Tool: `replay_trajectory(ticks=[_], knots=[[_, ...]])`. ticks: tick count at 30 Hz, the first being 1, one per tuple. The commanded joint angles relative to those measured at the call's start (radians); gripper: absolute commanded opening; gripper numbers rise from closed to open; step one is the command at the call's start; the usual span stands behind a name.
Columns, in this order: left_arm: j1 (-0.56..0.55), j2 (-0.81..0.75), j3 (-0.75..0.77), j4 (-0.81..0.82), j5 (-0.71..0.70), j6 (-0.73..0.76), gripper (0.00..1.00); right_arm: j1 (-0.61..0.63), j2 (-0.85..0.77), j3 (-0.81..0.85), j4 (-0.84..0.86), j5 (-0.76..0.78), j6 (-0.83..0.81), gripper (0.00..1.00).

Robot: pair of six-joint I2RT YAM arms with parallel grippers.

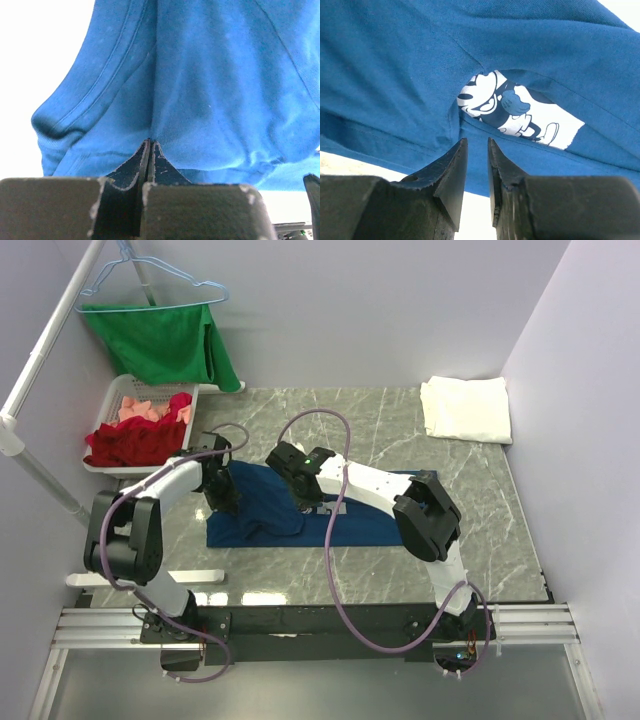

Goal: Fold and stack the t-shirts
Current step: Fold the tshirt

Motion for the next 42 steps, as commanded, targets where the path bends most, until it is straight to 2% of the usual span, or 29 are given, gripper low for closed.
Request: replay_trajectory(ticks=[1, 7, 8, 10, 11, 16, 21, 27, 34, 42], knots=[[-0.003, -0.076, 0.048, -0.062, -0.063, -0.007, 0.01, -0.003, -0.028, -0.004, 0.011, 0.012, 0.002, 0.3], [-0.005, -0.077, 0.03, -0.069, -0.051, -0.009, 0.01, -0.001, -0.032, -0.01, 0.017, -0.004, 0.002, 0.3], [-0.005, -0.073, 0.028, -0.071, -0.048, -0.009, 0.1, -0.001, -0.031, -0.011, 0.015, -0.005, 0.0, 0.3], [-0.005, -0.071, 0.02, -0.074, -0.042, -0.012, 0.19, -0.003, -0.032, -0.011, 0.012, -0.005, 0.0, 0.3], [-0.007, -0.076, 0.019, -0.075, -0.042, -0.013, 0.27, -0.001, -0.032, -0.014, 0.012, -0.005, 0.002, 0.3], [-0.011, -0.147, 0.037, -0.109, -0.048, -0.012, 0.37, -0.003, -0.052, -0.022, 0.011, -0.002, 0.003, 0.3], [-0.031, -0.175, 0.048, -0.086, 0.038, 0.016, 0.37, 0.0, -0.057, -0.025, 0.011, 0.006, 0.008, 0.3], [-0.08, -0.103, 0.068, -0.019, 0.058, -0.008, 0.32, -0.007, -0.083, -0.033, 0.009, 0.033, 0.036, 0.3], [-0.125, -0.005, 0.071, 0.064, 0.07, -0.029, 0.26, -0.075, -0.14, -0.089, 0.003, 0.05, 0.089, 0.3], [-0.192, 0.007, 0.033, 0.049, 0.07, -0.027, 0.22, -0.176, -0.201, -0.18, 0.015, 0.042, 0.125, 0.3]])
